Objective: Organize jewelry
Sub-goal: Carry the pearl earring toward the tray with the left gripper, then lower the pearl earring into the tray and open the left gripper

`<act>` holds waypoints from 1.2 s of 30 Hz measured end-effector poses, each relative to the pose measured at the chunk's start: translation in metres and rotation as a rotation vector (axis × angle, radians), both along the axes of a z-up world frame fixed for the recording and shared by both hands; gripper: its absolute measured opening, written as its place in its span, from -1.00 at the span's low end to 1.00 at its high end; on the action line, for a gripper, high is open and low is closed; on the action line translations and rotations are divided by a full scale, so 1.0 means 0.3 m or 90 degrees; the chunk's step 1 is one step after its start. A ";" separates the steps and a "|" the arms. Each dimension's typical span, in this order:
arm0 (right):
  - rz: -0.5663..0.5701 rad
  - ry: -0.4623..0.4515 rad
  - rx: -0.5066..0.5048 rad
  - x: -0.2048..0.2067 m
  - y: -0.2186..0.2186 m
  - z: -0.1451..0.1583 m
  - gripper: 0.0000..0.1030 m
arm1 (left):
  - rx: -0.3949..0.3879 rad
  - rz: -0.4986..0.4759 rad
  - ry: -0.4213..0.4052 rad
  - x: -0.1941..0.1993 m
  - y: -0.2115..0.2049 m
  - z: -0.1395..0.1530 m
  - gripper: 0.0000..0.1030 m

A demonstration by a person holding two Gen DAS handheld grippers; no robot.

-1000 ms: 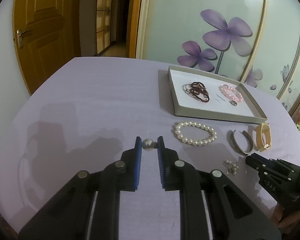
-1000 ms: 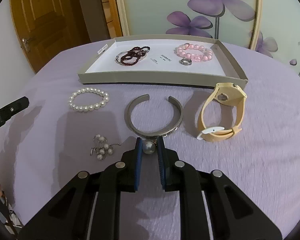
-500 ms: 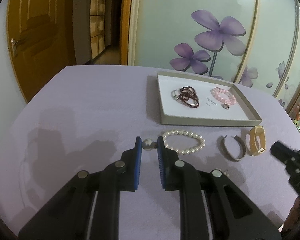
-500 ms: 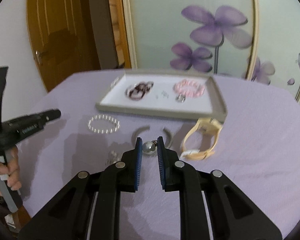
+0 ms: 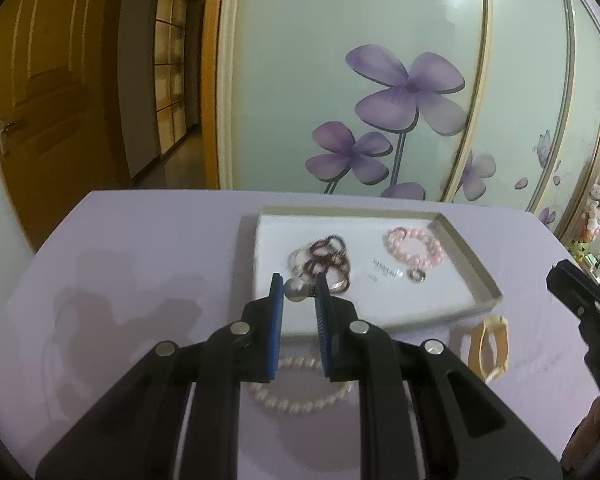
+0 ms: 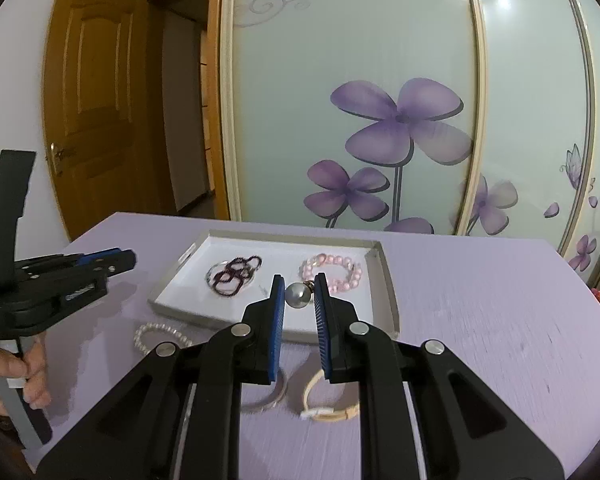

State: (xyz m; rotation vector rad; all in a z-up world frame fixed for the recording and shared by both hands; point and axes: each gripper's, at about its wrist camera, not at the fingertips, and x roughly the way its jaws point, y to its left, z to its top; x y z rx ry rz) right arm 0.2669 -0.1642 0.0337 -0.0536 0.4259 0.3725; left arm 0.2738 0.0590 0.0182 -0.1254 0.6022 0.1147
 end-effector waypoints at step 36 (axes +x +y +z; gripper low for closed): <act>-0.014 0.037 0.001 0.215 0.046 -0.115 -0.69 | -0.014 -0.044 0.056 0.399 -0.052 -0.169 -0.66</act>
